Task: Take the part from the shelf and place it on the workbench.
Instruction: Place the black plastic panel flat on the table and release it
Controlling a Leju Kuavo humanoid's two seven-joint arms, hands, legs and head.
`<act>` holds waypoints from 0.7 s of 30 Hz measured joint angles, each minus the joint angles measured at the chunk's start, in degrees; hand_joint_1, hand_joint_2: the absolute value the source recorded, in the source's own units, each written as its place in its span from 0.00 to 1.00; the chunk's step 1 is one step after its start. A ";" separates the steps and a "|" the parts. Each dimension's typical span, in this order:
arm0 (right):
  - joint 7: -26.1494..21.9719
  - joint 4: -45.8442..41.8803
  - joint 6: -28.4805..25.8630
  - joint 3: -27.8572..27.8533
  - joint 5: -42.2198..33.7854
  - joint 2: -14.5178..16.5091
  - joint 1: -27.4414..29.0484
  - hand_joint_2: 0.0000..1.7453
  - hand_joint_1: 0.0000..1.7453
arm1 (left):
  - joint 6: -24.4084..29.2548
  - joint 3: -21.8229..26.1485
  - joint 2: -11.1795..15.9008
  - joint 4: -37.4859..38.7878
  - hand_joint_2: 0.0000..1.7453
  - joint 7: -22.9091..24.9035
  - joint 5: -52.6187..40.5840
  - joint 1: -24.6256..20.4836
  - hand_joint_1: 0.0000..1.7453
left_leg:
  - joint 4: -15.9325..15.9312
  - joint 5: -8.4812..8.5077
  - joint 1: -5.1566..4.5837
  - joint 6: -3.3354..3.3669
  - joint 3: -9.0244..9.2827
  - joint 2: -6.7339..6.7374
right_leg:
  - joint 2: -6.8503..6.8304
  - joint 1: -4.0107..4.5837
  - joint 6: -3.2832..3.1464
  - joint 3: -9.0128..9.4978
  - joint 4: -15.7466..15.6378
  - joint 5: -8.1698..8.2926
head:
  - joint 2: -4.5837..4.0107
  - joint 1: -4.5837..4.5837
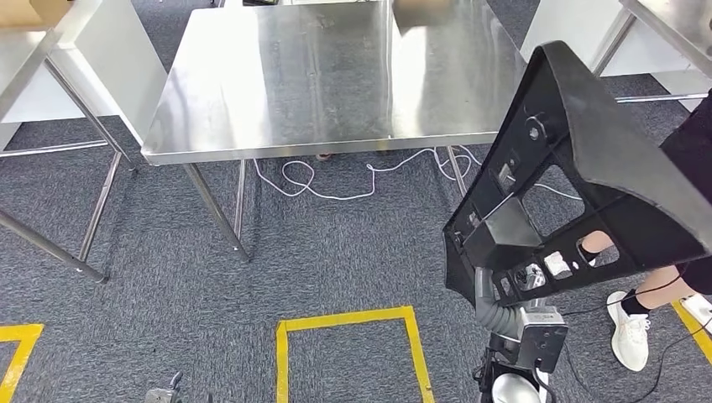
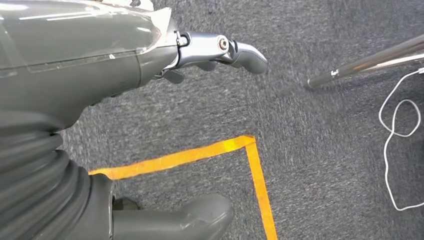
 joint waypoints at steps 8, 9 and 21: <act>0.11 1.20 -0.03 1.01 0.06 0.02 -0.52 1.00 1.00 | 0.49 -0.22 0.15 0.42 1.00 0.00 0.31 0.40 0.00 | 14.72 -3.73 1.86 -2.55 -8.98 -0.32 | 0.49 -0.49 -1.50 1.83 -0.14 -1.15 | 0.01 -0.34; 0.13 1.35 -0.03 1.10 0.06 0.02 -0.56 1.00 1.00 | 0.49 -0.23 0.17 0.41 1.00 0.00 0.32 0.41 0.00 | 11.05 -1.17 2.07 -2.60 -7.58 -0.33 | 0.60 -0.55 -1.31 2.27 -0.13 -1.48 | 0.01 -0.35; 0.20 1.73 -0.03 1.93 0.57 -0.04 -1.17 1.00 1.00 | 0.57 -0.44 0.34 0.64 1.00 0.00 0.46 0.28 0.00 | 0.30 0.87 1.21 1.10 -1.28 -0.54 | 0.34 -0.09 0.42 -6.38 15.72 -8.28 | 0.00 -0.13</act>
